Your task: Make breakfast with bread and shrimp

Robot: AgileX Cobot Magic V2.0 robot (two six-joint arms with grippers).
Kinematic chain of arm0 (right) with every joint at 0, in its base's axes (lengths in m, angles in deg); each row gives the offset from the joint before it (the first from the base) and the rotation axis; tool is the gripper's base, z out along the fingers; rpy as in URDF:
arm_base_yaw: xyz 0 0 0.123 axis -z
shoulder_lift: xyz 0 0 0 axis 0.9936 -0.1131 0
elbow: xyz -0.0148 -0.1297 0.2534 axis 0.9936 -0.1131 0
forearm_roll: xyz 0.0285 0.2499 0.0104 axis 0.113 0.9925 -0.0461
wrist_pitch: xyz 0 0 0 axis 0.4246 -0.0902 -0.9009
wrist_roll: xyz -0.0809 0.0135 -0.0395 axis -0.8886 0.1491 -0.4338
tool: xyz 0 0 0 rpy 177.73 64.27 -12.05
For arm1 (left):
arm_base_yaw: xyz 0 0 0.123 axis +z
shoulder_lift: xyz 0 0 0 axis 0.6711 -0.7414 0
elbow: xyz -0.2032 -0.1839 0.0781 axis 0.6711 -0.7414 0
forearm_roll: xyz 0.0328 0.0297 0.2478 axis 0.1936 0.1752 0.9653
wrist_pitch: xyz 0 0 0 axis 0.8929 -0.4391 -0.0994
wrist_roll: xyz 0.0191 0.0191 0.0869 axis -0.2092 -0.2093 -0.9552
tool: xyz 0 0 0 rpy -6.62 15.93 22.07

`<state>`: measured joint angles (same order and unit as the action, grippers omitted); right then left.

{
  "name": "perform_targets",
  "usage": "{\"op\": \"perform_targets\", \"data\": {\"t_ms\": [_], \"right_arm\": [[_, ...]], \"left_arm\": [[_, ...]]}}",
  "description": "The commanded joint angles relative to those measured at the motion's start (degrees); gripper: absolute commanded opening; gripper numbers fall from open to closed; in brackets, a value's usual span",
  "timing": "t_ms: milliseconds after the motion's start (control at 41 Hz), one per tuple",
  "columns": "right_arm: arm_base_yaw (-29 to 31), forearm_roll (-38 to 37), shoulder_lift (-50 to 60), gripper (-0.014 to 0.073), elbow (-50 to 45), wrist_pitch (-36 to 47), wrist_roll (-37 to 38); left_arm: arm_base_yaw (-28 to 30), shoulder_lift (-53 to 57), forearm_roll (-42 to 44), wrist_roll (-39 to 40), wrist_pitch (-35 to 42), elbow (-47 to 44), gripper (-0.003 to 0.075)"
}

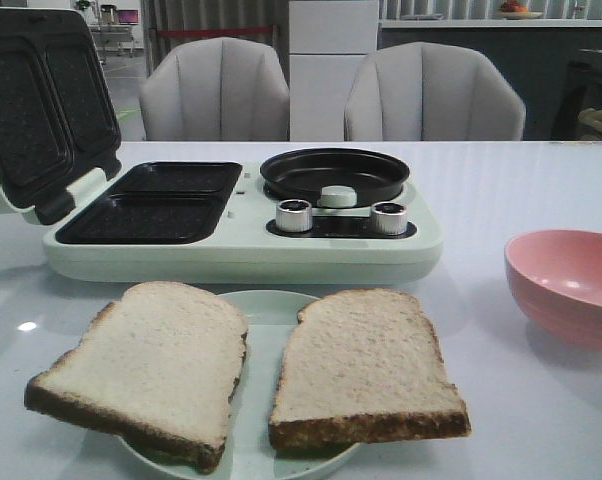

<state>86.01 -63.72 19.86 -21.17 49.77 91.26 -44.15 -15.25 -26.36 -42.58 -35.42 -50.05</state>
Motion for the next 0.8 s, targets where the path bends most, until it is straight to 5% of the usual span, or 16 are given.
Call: {"op": "perform_targets", "data": {"t_ms": [0, 73, 195, 463, 780], "right_arm": [[-0.16, 0.3, -1.07, 0.0258, 1.59, 4.65, -0.13], [-0.16, 0.3, -1.12, 0.04, 1.59, 4.86, -0.13], [-0.16, 0.3, -1.12, 0.0521, 1.59, 6.03, -0.13], [-0.16, 0.3, -1.12, 0.0519, 1.59, 8.88, -0.13], [-0.16, 0.3, -1.12, 0.0519, 1.59, 8.88, -0.13]], "left_arm": [[-0.26, -1.78, -0.61, -0.05, 4.18, 1.65, 0.0342], [-0.26, -2.96, -0.71, -0.05, 4.18, 1.65, 0.0512], [-0.26, -4.64, -1.03, -0.05, 4.18, 1.65, 0.0629], [-6.49, -9.36, -1.34, -6.16, 7.71, 1.65, 0.0624], [-34.92, -19.49, 16.45, -8.97, 9.27, 1.65, 0.0624]]}}
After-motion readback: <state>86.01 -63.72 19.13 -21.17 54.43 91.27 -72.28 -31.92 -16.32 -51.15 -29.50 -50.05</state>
